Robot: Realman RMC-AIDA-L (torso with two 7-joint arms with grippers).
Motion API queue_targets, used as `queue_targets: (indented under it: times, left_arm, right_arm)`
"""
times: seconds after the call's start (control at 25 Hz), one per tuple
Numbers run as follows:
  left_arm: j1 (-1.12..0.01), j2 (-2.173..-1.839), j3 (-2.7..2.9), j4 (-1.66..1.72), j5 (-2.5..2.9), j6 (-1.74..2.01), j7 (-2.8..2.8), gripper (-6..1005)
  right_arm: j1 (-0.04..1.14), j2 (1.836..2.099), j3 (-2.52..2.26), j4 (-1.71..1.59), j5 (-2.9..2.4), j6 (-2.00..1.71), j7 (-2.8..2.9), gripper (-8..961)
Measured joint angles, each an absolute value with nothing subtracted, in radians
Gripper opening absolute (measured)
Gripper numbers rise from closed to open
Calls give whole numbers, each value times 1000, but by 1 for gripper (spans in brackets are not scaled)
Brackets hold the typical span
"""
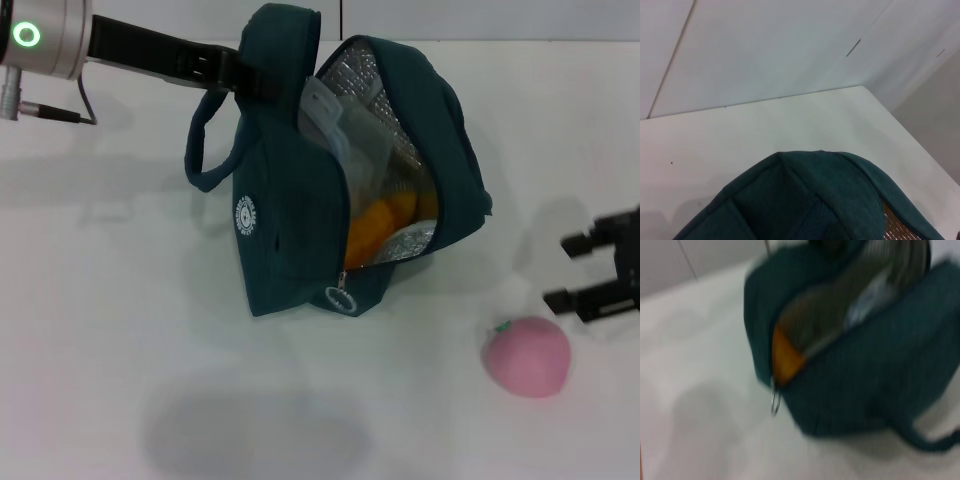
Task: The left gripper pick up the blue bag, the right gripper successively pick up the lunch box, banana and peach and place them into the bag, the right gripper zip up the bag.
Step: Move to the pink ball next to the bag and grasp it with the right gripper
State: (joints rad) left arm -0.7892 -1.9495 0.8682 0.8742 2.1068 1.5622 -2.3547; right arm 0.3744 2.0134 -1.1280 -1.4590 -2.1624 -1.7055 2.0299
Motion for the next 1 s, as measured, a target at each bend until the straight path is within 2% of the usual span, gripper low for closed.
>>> queue_targets:
  times: [0.64,1.0]
  left_arm:
    - [-823,-1953,869,876,2108,1549,-2359,48]
    - [-824,-1953,868,876,2108,1549,-2357,48]
  right_arm:
    - [522,2020,-1243,-1289,-2361,-1705,2151,750]
    - [563,2019,-1317,-1209,-2364,-1642,2147,751]
